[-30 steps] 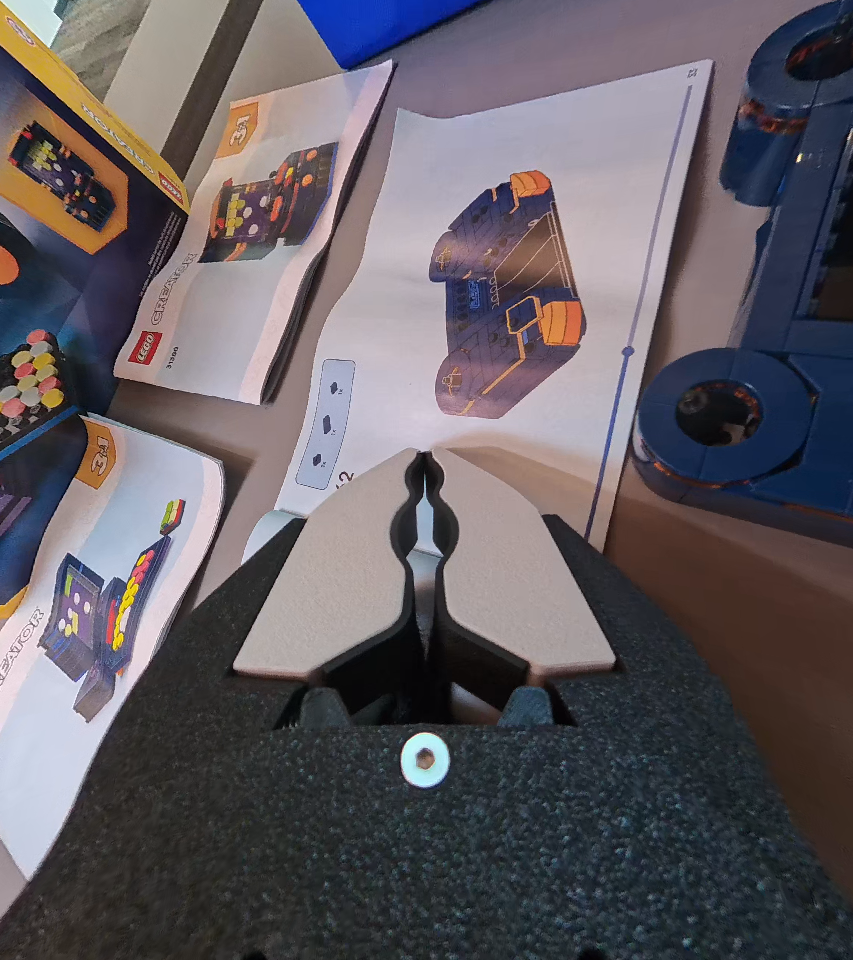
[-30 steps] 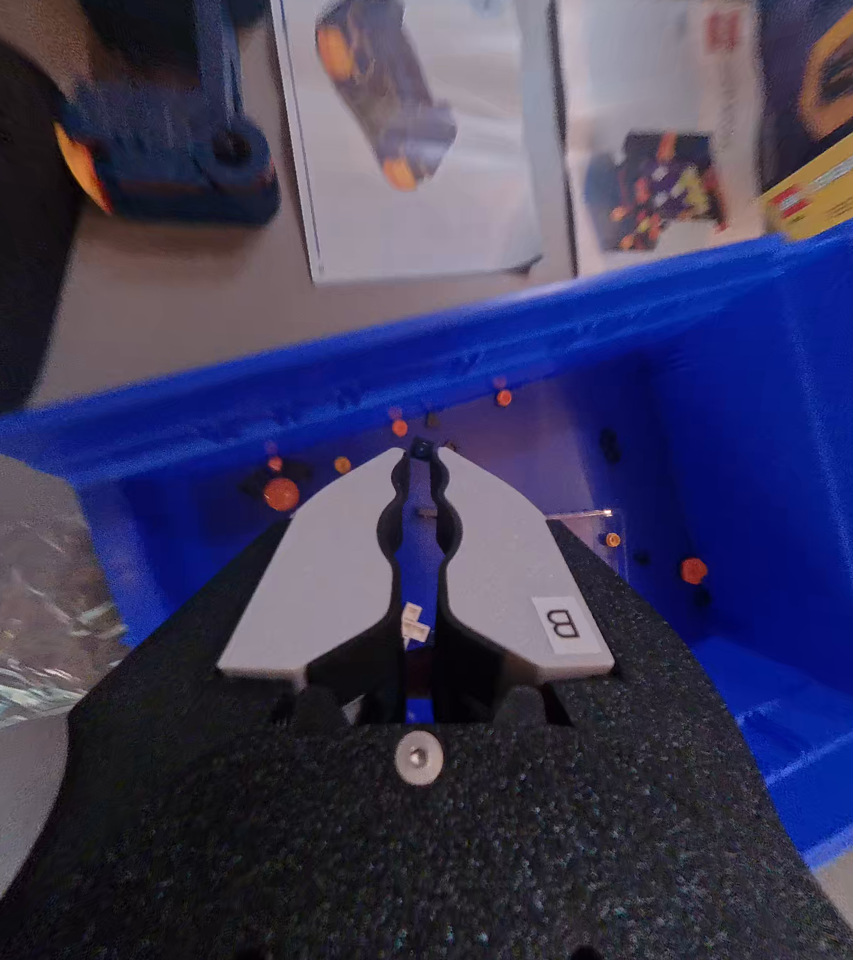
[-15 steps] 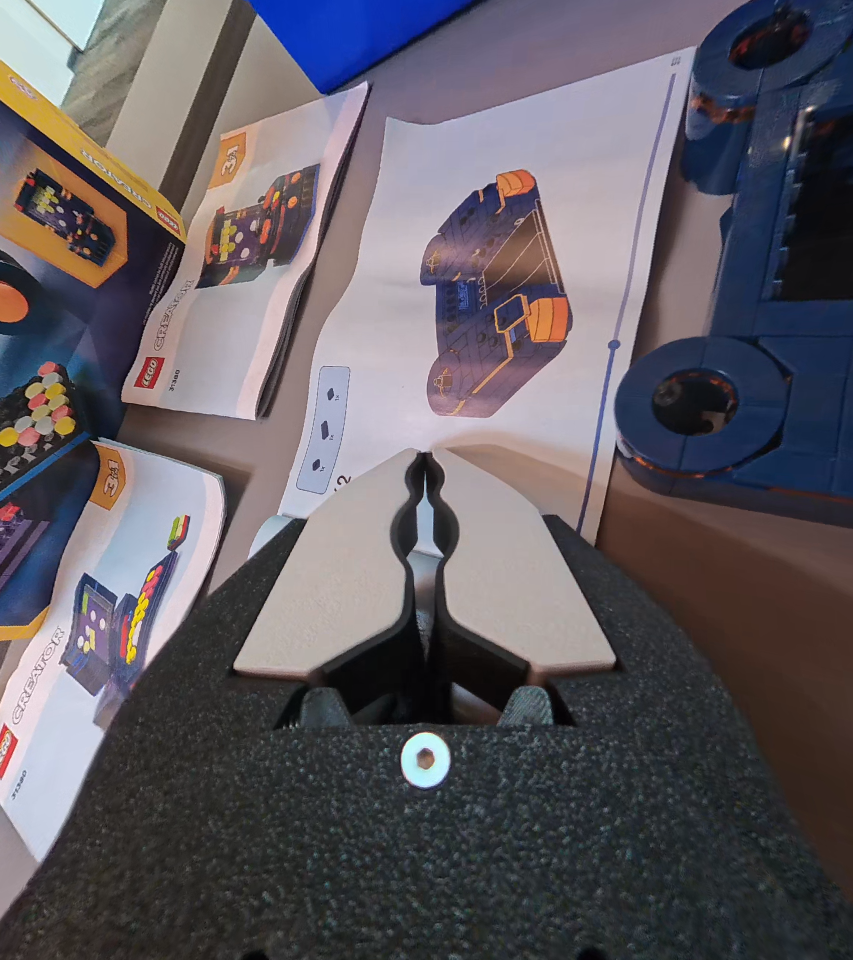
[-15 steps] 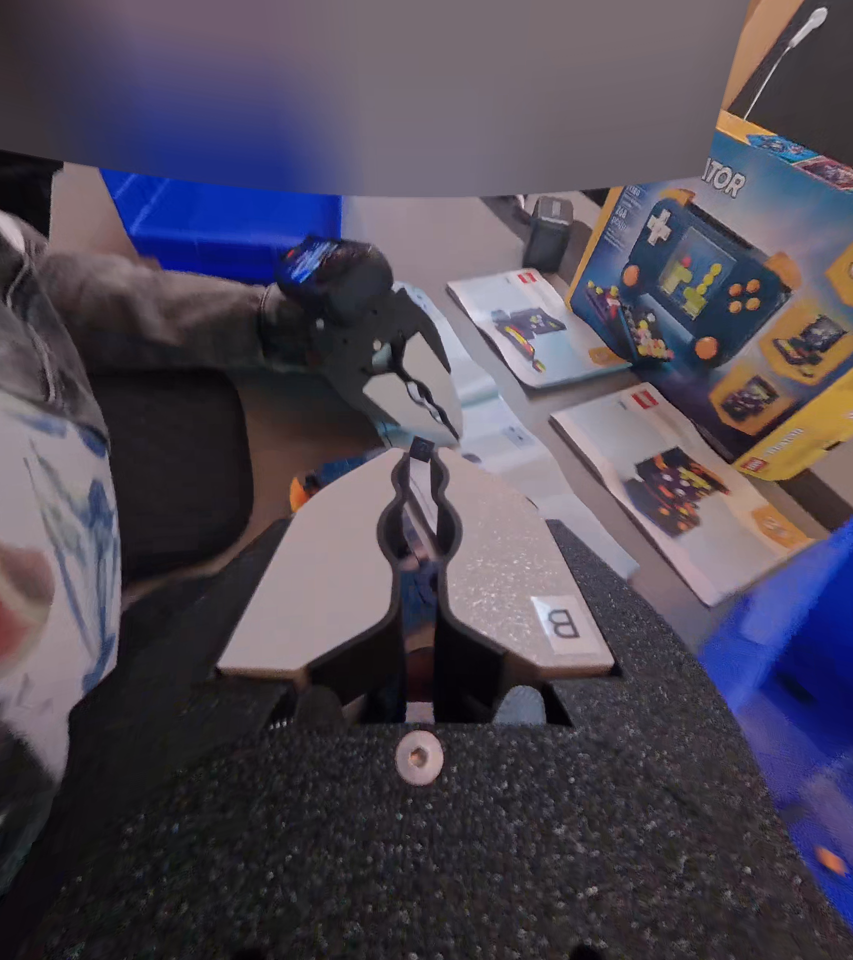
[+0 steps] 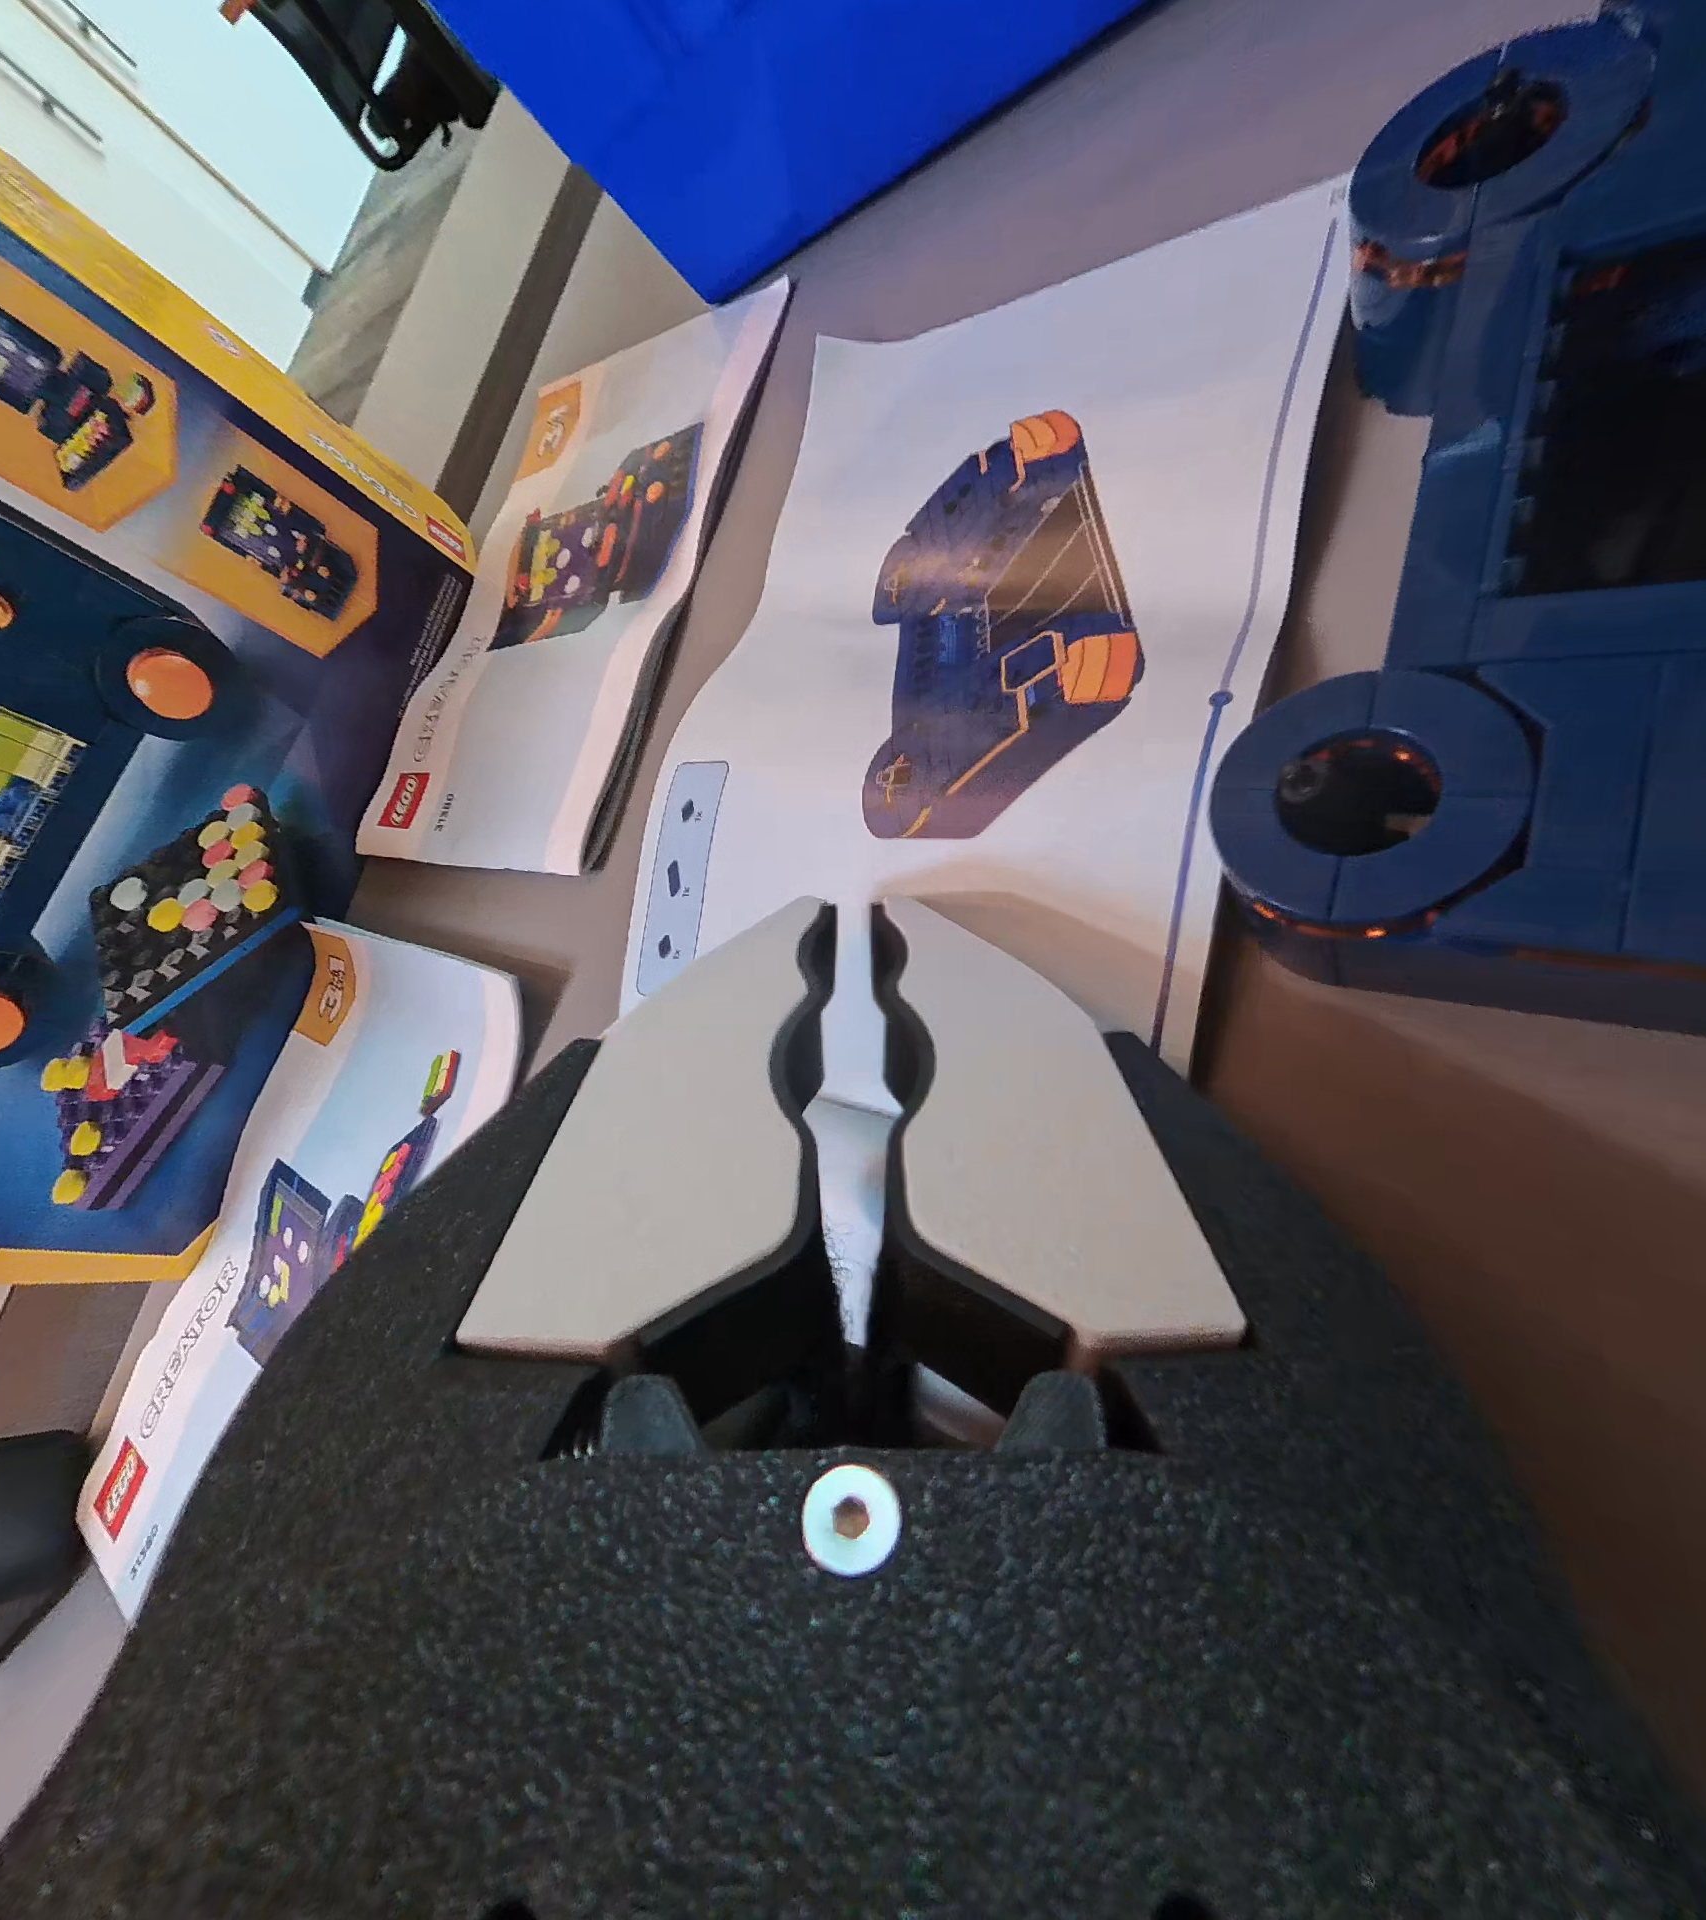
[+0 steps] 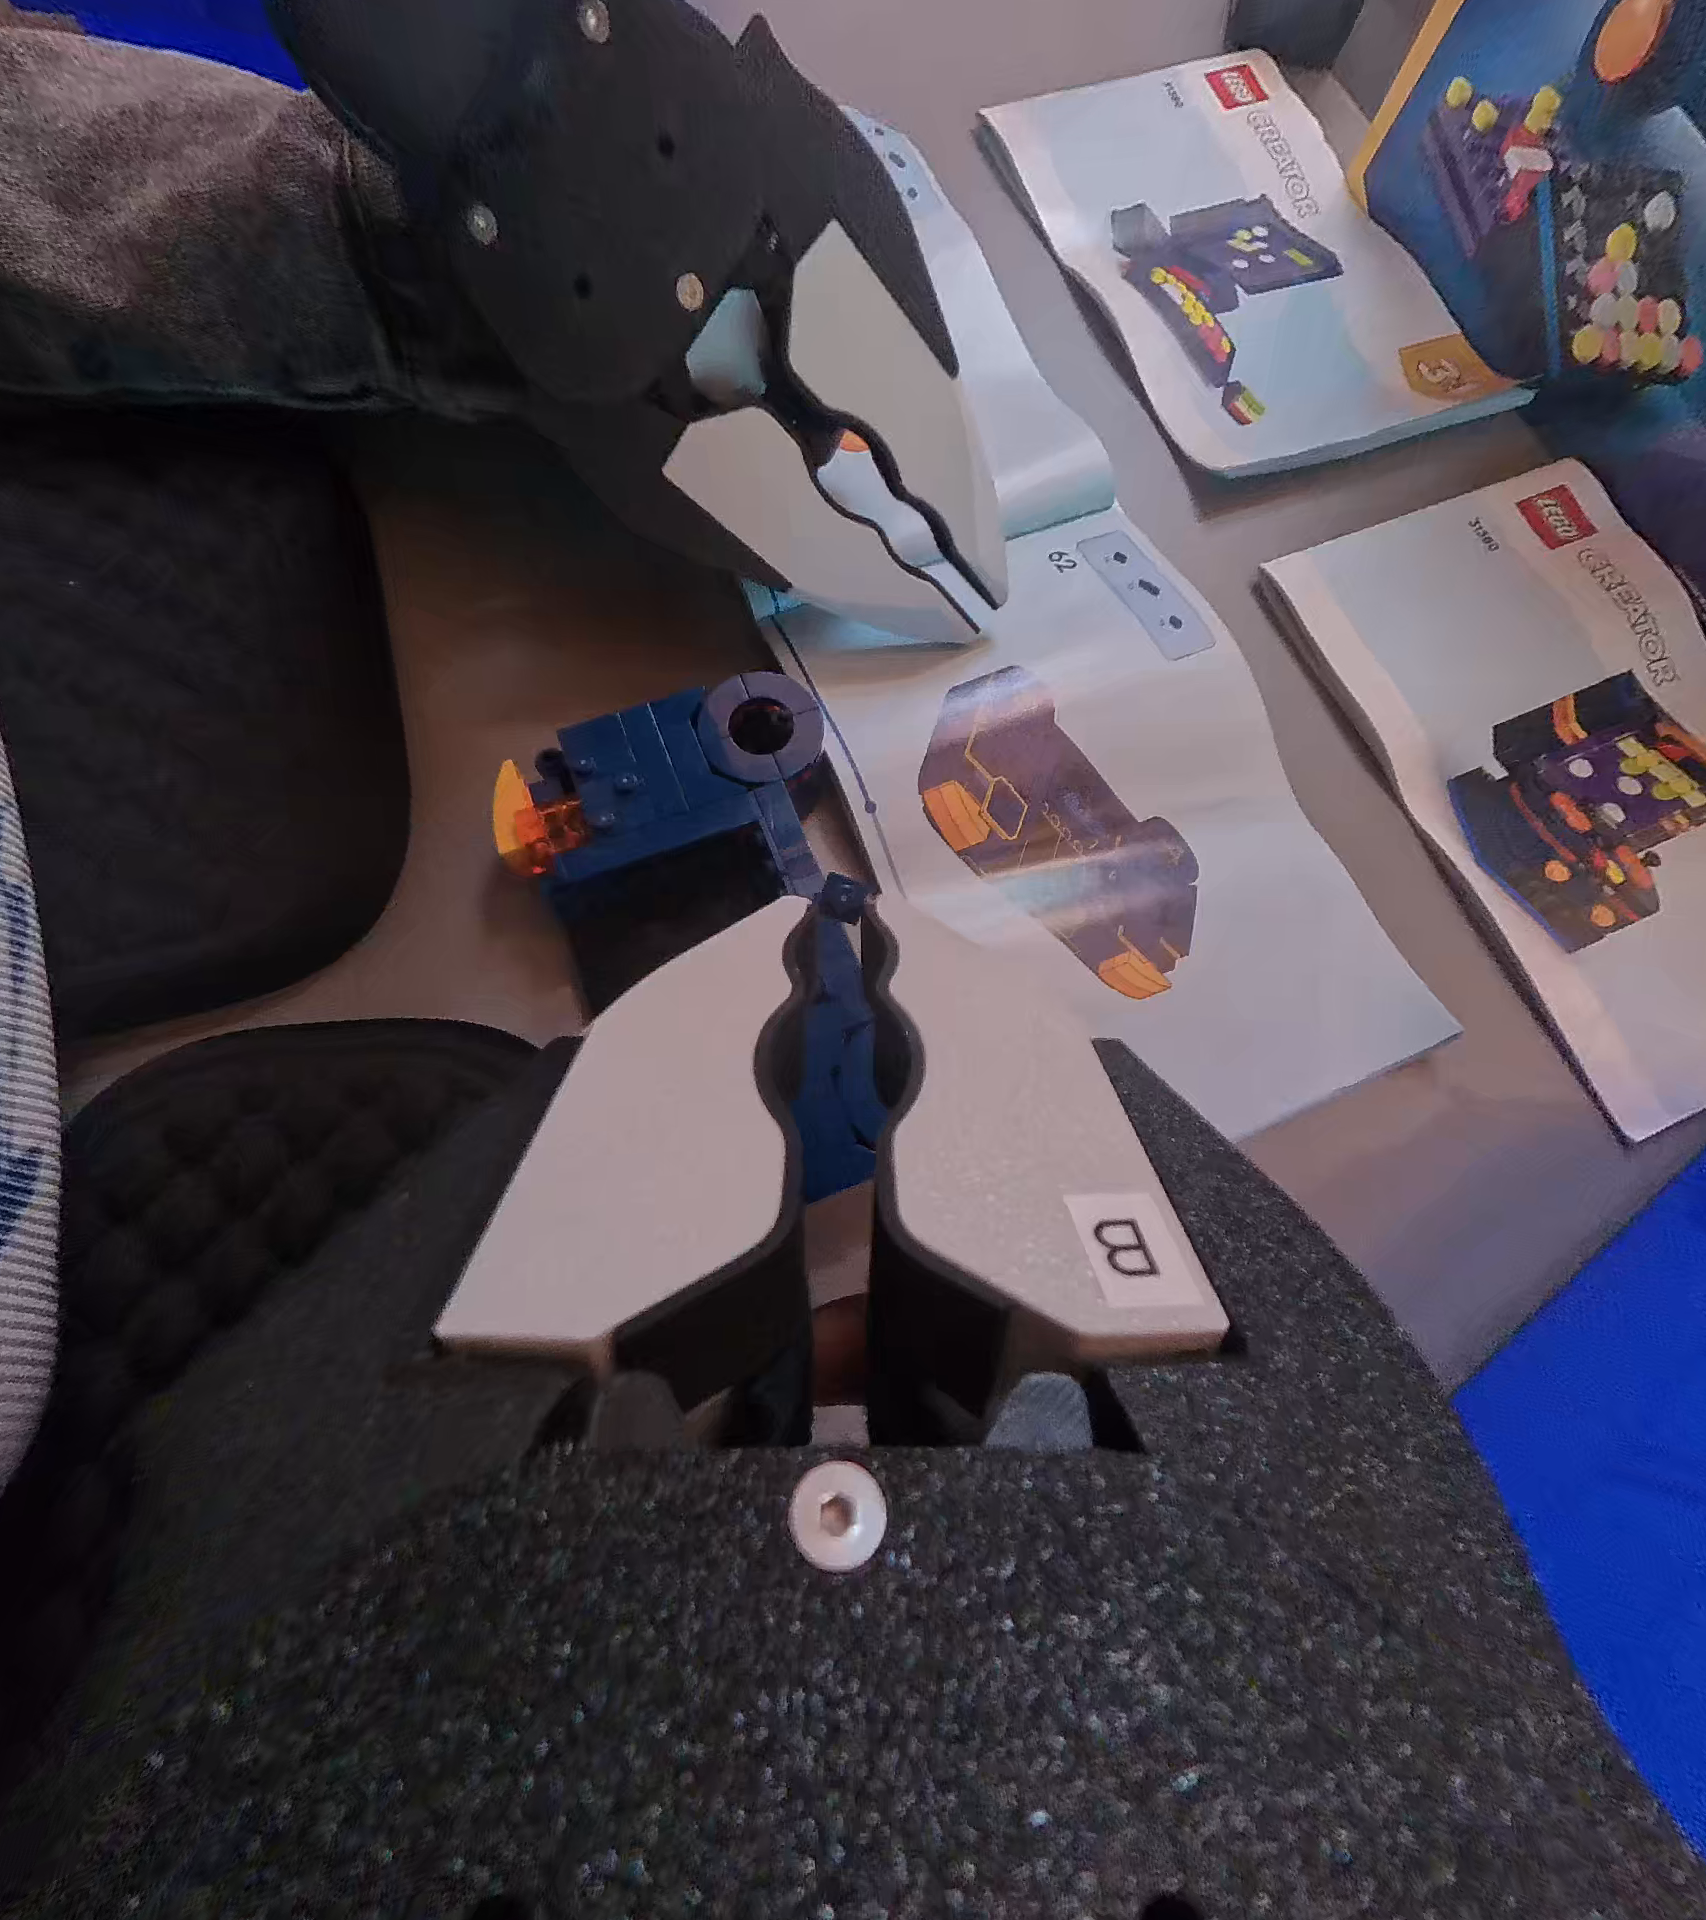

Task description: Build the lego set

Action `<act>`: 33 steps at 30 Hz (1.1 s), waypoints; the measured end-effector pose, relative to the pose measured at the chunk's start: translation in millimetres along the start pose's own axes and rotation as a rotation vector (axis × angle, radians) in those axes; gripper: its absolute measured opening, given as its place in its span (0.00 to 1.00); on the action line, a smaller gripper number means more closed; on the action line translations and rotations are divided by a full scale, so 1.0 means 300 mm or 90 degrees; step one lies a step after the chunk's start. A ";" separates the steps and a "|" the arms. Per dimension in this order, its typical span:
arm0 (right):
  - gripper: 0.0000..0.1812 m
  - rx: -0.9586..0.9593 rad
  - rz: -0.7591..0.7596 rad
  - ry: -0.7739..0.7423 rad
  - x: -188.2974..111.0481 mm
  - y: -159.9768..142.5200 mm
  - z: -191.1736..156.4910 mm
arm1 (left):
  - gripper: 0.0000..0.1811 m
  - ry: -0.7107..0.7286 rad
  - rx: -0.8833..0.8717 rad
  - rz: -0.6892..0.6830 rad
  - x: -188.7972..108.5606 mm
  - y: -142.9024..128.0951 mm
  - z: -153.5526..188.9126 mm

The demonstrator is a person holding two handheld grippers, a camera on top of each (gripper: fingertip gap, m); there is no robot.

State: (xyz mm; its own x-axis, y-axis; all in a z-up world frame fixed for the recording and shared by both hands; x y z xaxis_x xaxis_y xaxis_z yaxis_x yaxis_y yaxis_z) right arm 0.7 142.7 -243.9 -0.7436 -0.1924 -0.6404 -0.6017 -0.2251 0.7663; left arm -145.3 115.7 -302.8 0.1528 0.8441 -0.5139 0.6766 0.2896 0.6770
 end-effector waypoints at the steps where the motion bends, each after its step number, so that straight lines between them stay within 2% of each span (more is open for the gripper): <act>1: 0.03 0.004 -0.002 -0.001 0.003 -0.004 0.000 | 0.04 -0.002 -0.003 0.009 -0.004 0.003 -0.001; 6: 0.04 0.009 -0.007 -0.008 -0.007 -0.023 -0.001 | 0.05 -0.026 0.007 0.036 -0.022 0.013 0.007; 9: 0.04 0.007 -0.005 -0.005 -0.009 -0.026 -0.005 | 0.05 -0.010 0.032 0.040 -0.048 0.026 -0.012; 11: 0.04 0.000 -0.006 -0.001 -0.006 -0.024 -0.010 | 0.05 -0.022 0.010 0.059 -0.071 0.042 -0.020; 15: 0.04 -0.003 0.001 -0.001 -0.009 -0.015 -0.020 | 0.06 -0.072 -0.044 0.107 -0.113 0.080 -0.013; 22: 0.03 0.008 0.020 0.020 -0.008 -0.009 -0.064 | 0.11 -0.224 -0.171 0.210 -0.188 0.126 0.092; 29: 0.04 -0.023 0.002 0.074 0.029 -0.010 -0.128 | 0.08 -0.291 -0.145 0.242 -0.237 0.113 0.158; 33: 0.04 -0.045 -0.003 0.090 0.053 -0.004 -0.160 | 0.08 -0.311 -0.116 0.224 -0.229 0.113 0.188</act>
State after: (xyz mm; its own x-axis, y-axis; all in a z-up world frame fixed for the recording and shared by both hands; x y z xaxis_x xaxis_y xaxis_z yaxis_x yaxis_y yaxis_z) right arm 3.6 94.2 -257.5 -0.6894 -0.3228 -0.6485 -0.5795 -0.2913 0.7611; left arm -92.2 41.9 -274.1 0.6845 0.6120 -0.3961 0.3990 0.1402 0.9062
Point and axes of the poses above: each gripper's, where its closed fingertips meet, x out along the fingers, y out of its top, z = x × y across the jaws, the point moved 4 cm from there along -x, back along the fingers
